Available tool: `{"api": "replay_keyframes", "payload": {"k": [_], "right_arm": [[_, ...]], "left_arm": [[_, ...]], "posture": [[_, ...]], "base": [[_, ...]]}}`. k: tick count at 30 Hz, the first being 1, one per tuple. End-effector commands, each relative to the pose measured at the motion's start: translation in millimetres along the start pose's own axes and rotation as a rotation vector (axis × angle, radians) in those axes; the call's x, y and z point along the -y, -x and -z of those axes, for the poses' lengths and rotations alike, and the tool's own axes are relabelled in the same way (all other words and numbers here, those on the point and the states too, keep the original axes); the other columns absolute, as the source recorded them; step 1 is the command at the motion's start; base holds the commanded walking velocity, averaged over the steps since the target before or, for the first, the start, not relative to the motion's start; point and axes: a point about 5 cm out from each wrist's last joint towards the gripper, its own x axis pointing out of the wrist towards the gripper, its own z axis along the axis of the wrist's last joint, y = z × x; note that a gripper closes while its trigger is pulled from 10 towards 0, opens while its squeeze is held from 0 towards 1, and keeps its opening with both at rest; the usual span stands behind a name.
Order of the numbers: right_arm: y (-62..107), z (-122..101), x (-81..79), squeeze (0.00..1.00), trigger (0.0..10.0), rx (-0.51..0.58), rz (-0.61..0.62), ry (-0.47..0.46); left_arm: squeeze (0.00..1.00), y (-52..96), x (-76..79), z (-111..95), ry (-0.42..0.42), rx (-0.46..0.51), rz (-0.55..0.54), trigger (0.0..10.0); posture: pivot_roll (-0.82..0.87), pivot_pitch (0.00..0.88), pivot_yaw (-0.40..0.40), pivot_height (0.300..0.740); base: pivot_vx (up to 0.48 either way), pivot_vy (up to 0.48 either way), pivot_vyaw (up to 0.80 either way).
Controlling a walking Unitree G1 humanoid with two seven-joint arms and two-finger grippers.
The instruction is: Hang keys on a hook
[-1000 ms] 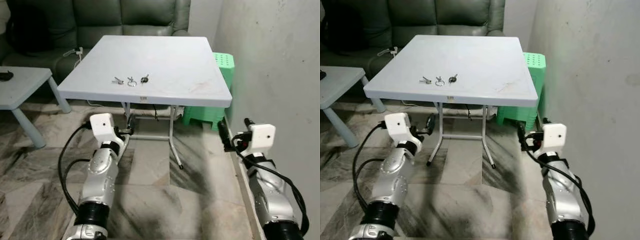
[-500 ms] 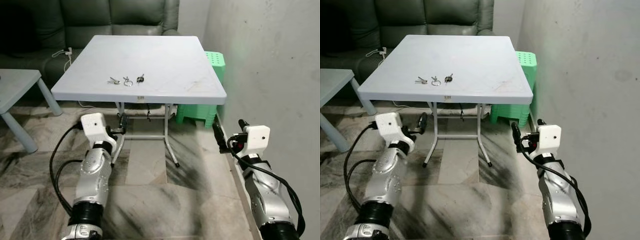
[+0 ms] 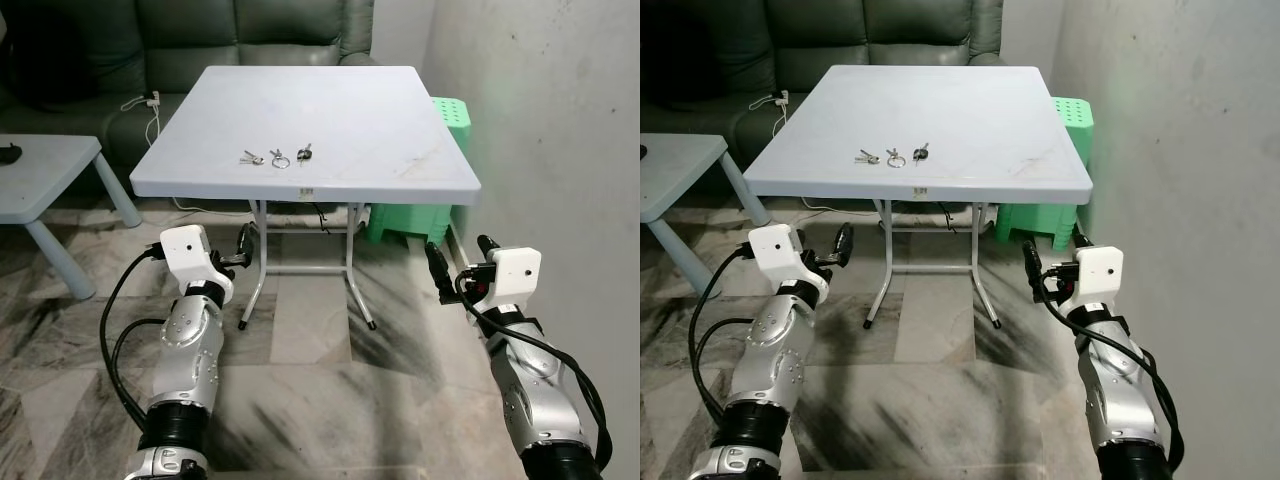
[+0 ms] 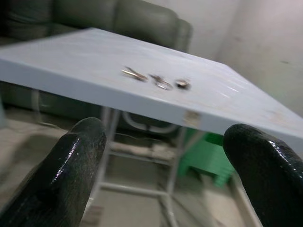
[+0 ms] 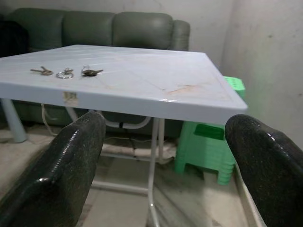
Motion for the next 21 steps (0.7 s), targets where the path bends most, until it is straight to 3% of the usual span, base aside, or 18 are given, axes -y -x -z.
{"api": "replay_keyframes", "payload": {"k": [1, 13, 21], "right_arm": [[-3.6, -3.9, -3.6, 0.00, 10.0, 0.013, -0.016, -0.008], [-4.6, -4.4, -3.4, 0.00, 10.0, 0.014, -0.017, -0.007], [-5.0, -4.7, -3.6, 0.00, 10.0, 0.015, -0.017, -0.009]], "left_arm": [[0.00, -0.1, -8.0, -2.9, -0.016, 0.005, -0.020, 10.0], [0.00, -0.8, -8.9, -2.7, 0.001, 0.006, -0.026, 10.0], [0.00, -1.8, -9.1, -3.5, 0.003, 0.008, -0.027, 10.0]], "posture": [[-0.05, 0.000, -0.027, 0.740], [-0.05, 0.000, -0.028, 0.740], [-0.05, 0.000, -0.025, 0.740]], "base": [[0.000, 0.311, 0.00], [0.000, 0.336, 0.00], [0.000, 0.480, 0.00]]}}
